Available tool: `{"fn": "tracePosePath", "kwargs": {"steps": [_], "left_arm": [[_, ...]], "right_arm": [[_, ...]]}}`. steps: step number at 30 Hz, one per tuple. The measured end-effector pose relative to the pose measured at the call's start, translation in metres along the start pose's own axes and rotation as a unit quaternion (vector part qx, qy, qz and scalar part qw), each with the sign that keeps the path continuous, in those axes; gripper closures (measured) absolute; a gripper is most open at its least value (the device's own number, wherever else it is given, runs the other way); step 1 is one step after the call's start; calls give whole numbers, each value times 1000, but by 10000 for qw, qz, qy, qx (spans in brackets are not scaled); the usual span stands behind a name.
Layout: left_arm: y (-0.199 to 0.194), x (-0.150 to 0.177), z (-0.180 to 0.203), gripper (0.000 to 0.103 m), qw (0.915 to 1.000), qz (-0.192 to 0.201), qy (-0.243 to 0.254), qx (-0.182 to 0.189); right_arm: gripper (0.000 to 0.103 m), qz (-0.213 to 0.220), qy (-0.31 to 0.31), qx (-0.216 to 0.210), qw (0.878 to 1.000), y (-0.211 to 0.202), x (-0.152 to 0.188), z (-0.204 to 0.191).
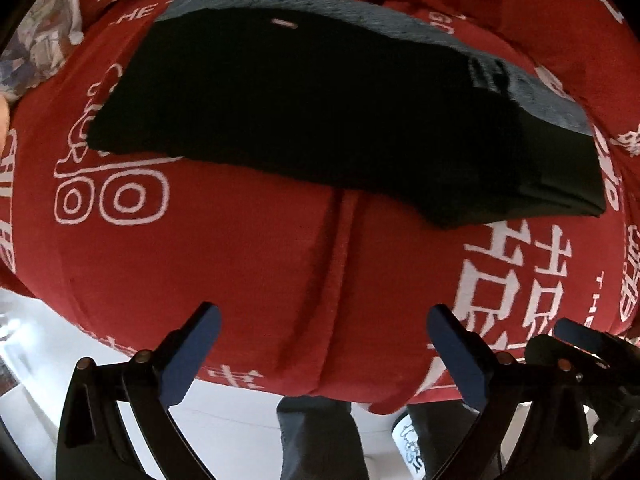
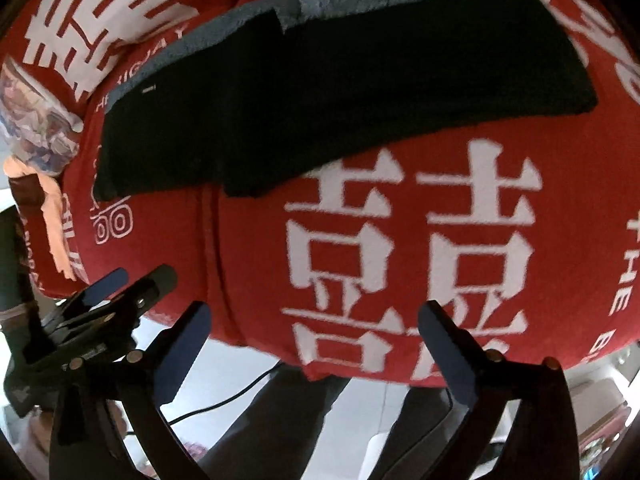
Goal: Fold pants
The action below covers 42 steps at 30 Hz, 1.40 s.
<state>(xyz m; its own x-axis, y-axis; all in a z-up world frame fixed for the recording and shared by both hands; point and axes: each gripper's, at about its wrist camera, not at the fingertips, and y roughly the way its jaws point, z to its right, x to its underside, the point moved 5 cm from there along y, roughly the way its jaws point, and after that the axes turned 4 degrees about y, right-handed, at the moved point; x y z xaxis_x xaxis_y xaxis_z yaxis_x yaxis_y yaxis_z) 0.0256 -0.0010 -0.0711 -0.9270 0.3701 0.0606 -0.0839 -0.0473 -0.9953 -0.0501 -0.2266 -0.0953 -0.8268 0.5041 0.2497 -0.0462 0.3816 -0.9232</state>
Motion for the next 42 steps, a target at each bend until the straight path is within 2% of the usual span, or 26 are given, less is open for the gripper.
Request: {"fn": "tracePosePath", "kwargs": {"steps": [5,13,18,24,28,31,35,37,39,40,41,42], "left_arm": [[2,-4,-21,0,9997,-53,-221,44],[15,2,-47,0,9975,-297,-634,99],[14,4,-63,0,9958,-289,-865,-111],[21,3,-76,0,9930,-332,-1128,113],[20,-6,-84,0,9909,-245,-1310,190],[19,-15,-89,0,9891,-171,-1441,268],[13,-34,-98,0,9861,211,-1547,575],[3,-47,-108,0,9810,593,-1630,874],[-8,-62,-125,0,9656,1052,-1918,1404],[-8,-64,-130,0,9606,1143,-2003,1551],[-8,-70,-137,0,9519,1274,-2118,1812],[-6,-75,-144,0,9484,1318,-2148,1923]], "right_arm": [[0,-68,-62,330,9994,7,-1,-7],[0,-133,-86,576,9982,8,-8,-12],[0,-272,-115,448,9986,14,-14,-18],[0,-474,-171,-9,9987,24,-13,-36],[0,-572,-416,-17,9975,28,-10,-47],[0,-656,-265,-259,9972,29,-10,-50],[0,-491,-415,-115,9979,25,-13,-53],[0,-360,-552,-61,9978,19,-19,-58],[0,-276,-576,-144,9979,14,-23,-61],[0,-235,-596,-193,9978,11,-25,-63],[0,-189,-644,-230,9975,10,-27,-66],[0,-171,-680,-240,9973,9,-28,-68]]}}
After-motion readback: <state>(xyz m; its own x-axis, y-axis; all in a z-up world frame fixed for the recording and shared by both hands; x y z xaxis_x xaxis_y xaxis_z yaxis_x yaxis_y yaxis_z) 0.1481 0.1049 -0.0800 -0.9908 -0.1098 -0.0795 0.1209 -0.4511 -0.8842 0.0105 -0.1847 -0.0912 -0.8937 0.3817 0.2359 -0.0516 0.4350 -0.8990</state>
